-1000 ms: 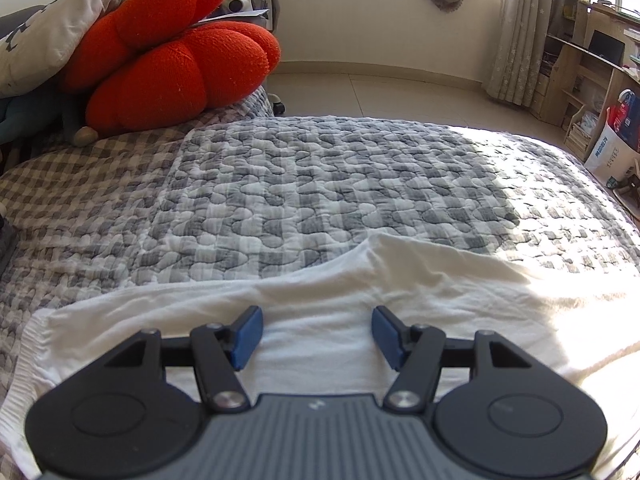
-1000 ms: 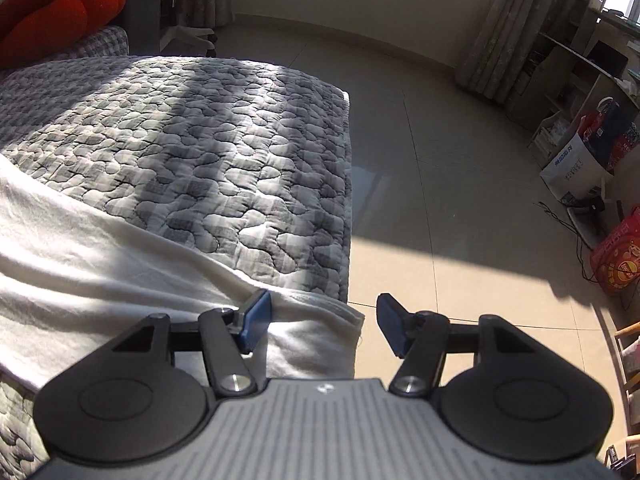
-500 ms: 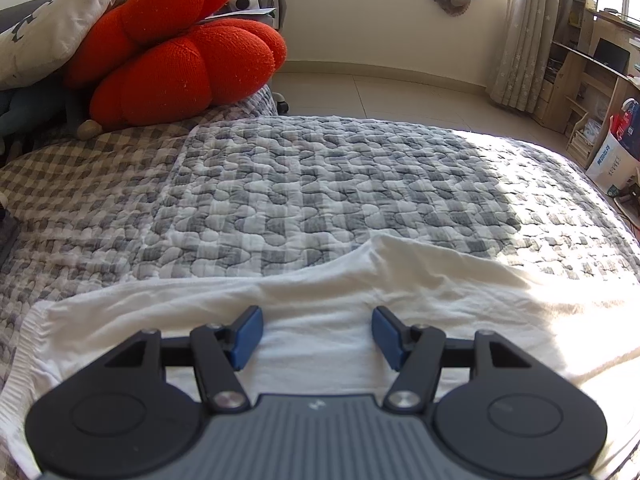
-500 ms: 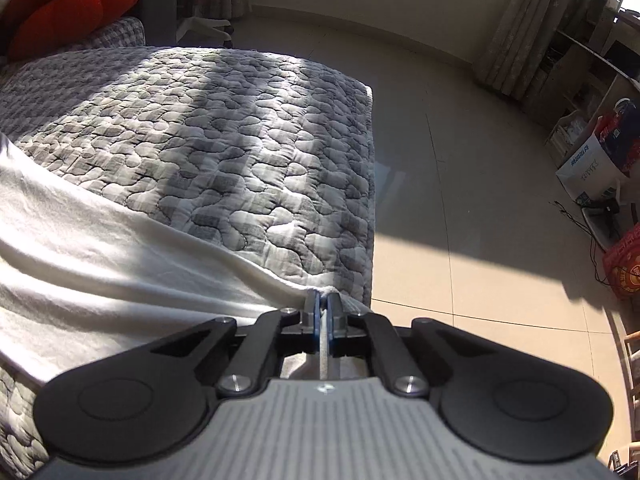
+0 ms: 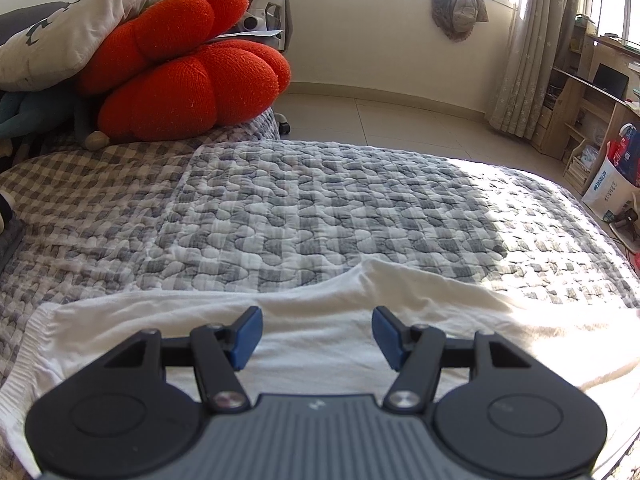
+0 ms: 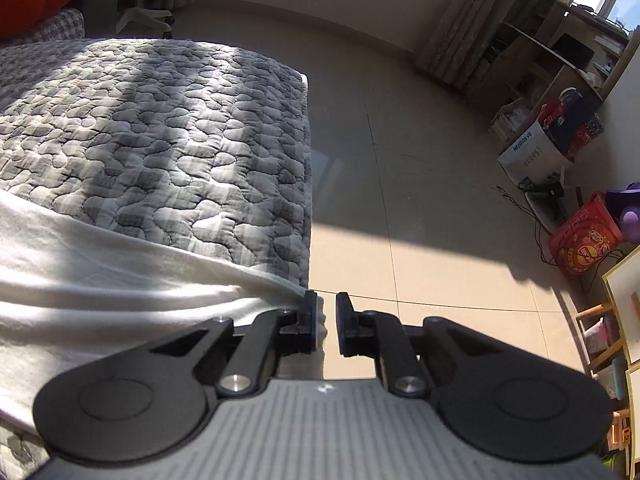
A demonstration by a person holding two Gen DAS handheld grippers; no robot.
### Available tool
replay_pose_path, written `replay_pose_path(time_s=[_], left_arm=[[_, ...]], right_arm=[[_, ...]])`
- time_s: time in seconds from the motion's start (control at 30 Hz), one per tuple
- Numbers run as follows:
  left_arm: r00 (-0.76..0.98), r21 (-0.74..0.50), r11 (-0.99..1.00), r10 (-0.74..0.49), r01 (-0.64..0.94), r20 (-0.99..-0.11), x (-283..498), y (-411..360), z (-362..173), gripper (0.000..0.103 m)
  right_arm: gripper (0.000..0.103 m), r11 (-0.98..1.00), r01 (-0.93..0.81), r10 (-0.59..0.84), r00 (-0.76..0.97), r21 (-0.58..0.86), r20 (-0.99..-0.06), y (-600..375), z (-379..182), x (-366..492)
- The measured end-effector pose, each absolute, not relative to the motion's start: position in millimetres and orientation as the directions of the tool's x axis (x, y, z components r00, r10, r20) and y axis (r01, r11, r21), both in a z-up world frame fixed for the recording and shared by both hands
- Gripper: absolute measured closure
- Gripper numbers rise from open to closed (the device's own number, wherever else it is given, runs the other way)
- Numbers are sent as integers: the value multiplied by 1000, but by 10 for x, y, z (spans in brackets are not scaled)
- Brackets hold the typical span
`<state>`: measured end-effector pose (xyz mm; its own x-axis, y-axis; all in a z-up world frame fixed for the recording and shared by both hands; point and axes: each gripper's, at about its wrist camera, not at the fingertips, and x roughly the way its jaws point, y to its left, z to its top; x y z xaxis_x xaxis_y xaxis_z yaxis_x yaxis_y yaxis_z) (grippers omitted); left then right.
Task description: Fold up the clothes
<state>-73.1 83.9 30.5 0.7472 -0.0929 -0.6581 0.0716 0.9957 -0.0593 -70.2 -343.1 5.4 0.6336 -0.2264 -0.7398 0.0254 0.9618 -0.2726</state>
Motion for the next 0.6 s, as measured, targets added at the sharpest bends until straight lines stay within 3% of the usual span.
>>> replay_pose_path(time_s=[0.1, 0.17, 0.33, 0.43, 0.53, 0.6], left_arm=[[752, -77, 987, -157, 140, -640, -795, 731, 333, 41], [747, -85, 977, -206, 198, -632, -819, 626, 329, 41], [712, -29, 949, -255, 313, -654, -767, 331, 176, 41], [726, 10, 958, -209, 286, -655, -649, 333, 103, 37], [739, 2, 971, -182, 241, -649, -457, 435, 96, 37], [741, -1, 974, -174, 227, -648, -397, 491, 119, 35]], right_arm=[[88, 973, 44, -199, 663, -228, -722, -3458, 161, -795], [88, 992, -11, -82, 709, -128, -700, -3363, 318, -885], [88, 939, -344, 231, 570, 26, -789, -2620, 325, -857], [87, 928, -369, 179, 580, -61, -795, -2355, 293, -745], [87, 953, -302, 176, 574, -7, -800, -2383, 281, -487], [86, 948, -312, 146, 599, -62, -787, -2340, 261, -442]])
